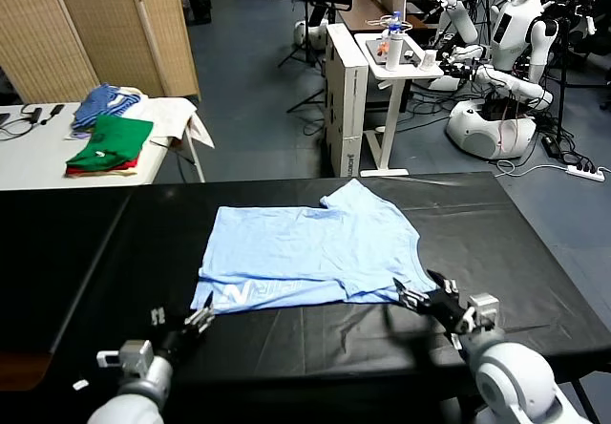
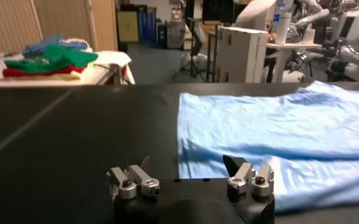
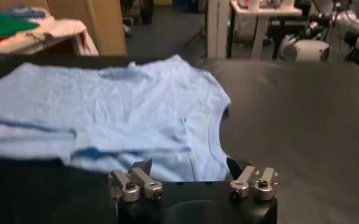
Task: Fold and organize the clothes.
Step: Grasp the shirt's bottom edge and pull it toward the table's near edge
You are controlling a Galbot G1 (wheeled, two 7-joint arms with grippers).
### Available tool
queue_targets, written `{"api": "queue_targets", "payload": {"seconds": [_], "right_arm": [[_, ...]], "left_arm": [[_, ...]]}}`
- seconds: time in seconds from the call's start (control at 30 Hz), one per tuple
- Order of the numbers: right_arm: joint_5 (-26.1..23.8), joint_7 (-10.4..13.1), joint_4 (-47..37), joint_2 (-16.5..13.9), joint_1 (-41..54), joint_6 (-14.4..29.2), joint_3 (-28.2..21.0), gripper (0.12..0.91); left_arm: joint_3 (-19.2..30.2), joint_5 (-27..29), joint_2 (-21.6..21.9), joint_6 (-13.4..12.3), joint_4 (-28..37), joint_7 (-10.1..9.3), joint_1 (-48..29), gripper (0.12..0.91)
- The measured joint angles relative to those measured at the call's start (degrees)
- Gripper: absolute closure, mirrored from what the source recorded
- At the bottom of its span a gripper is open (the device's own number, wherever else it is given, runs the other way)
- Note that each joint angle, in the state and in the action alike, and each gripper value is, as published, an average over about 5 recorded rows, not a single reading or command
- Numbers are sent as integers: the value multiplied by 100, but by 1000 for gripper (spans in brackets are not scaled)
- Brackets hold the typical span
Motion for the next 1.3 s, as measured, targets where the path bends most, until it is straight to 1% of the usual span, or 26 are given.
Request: {"api": "queue_targets", "payload": {"seconds": [0.1, 0.17, 0.27, 0.4, 0.47, 0.5, 0.57, 0.67, 0.73, 0.77, 0.8, 0.83, 0.9, 0.93, 1.0, 1.17, 1.3], "right_arm": [[-24, 0, -25, 10, 6, 0, -31, 126], [-37, 3, -41, 12, 7, 0, -43, 161], [-50, 8, -60, 9, 5, 0, -45, 233], [-57, 12, -67, 3, 11, 0, -39, 292], [-58, 13, -66, 3, 23, 1, -46, 352], [-58, 13, -66, 3, 30, 2, -50, 395], [-59, 14, -67, 3, 46, 5, -57, 512], [-59, 17, -69, 0, 56, 8, -59, 698], [-59, 21, -61, -12, 50, 8, -53, 792], [-57, 25, -52, -24, 44, 7, -47, 822], [-51, 31, -40, -39, 36, 3, -39, 836], [-37, 40, -24, -59, 27, -7, -29, 851], [23, 70, 17, -111, 14, -57, -3, 863], [82, 94, 41, -144, 9, -105, 11, 867], [233, 148, 92, -226, 2, -229, 42, 871], [610, 278, 241, -466, -42, -664, 129, 873], [755, 341, 396, -635, -163, -943, 210, 873]], "left_arm": [[18, -29, -12, 15, -26, 9, 62, 123], [33, -33, -19, 19, -29, 32, 81, 123], [67, -39, -20, 20, -14, 62, 56, 123], [136, -62, -18, 32, 70, 67, -54, 124], [178, -99, -24, 51, 125, 64, -119, 144], [200, -118, -30, 60, 148, 62, -148, 171], [243, -146, -44, 75, 186, 60, -195, 262], [287, -153, -58, 78, 215, 62, -226, 429], [298, -152, -58, 79, 222, 63, -227, 543], [300, -152, -53, 79, 223, 63, -224, 600], [300, -153, -47, 79, 222, 63, -220, 676], [299, -152, -40, 79, 221, 63, -218, 733], [295, -148, -21, 79, 215, 63, -213, 833], [291, -141, -13, 79, 210, 63, -211, 862], [282, -115, 7, 79, 195, 62, -199, 885], [202, -26, 110, 98, 95, 37, -86, 885], [86, -7, 274, 123, -50, 10, 107, 885]]}}
